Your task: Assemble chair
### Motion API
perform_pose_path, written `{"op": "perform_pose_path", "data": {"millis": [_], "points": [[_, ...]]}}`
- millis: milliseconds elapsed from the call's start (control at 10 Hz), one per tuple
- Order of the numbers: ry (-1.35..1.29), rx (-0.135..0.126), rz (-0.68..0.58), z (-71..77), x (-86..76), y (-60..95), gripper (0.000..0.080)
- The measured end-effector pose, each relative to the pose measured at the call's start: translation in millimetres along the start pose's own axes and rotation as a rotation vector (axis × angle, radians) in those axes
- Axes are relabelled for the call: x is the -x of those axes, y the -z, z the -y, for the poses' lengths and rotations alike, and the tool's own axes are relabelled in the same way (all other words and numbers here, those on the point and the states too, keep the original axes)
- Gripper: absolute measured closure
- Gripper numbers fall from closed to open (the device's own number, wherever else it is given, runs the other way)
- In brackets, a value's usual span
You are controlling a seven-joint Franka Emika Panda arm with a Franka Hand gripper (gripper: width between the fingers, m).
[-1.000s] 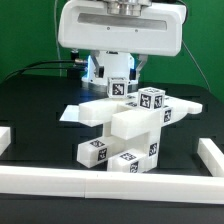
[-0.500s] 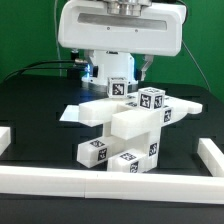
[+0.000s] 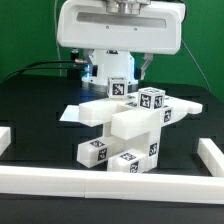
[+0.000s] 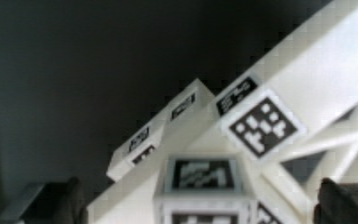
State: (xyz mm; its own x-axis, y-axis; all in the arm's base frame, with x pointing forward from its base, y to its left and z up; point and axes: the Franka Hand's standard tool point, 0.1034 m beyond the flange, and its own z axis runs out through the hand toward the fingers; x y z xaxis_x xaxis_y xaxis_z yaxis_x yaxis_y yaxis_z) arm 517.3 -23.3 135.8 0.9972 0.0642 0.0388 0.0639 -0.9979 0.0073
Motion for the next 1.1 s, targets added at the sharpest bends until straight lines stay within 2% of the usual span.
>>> {"op": "perform_pose_path", "data": {"millis": [100,200,700,800,900,1100], "points": [[-0.011,-0.025,-0.012,-3.6,-4.9,3.6,0.0151],[-0.034,-0.040,-0.019,-4.5,-8.4,3.5,0.0151],[-0.046,-0.022,-0.008,-2.6,-10.5,-17.5,0.0151],[-0.046,-0.022,-0.008,-2.9,-10.4,-17.5,0.0237],[-0.046,-0.022,-0.008,-2.9,-10.4,-17.5,0.0237],[-0.046,-0.022,-0.007,-3.0,-10.3,-17.6,0.0516]]}}
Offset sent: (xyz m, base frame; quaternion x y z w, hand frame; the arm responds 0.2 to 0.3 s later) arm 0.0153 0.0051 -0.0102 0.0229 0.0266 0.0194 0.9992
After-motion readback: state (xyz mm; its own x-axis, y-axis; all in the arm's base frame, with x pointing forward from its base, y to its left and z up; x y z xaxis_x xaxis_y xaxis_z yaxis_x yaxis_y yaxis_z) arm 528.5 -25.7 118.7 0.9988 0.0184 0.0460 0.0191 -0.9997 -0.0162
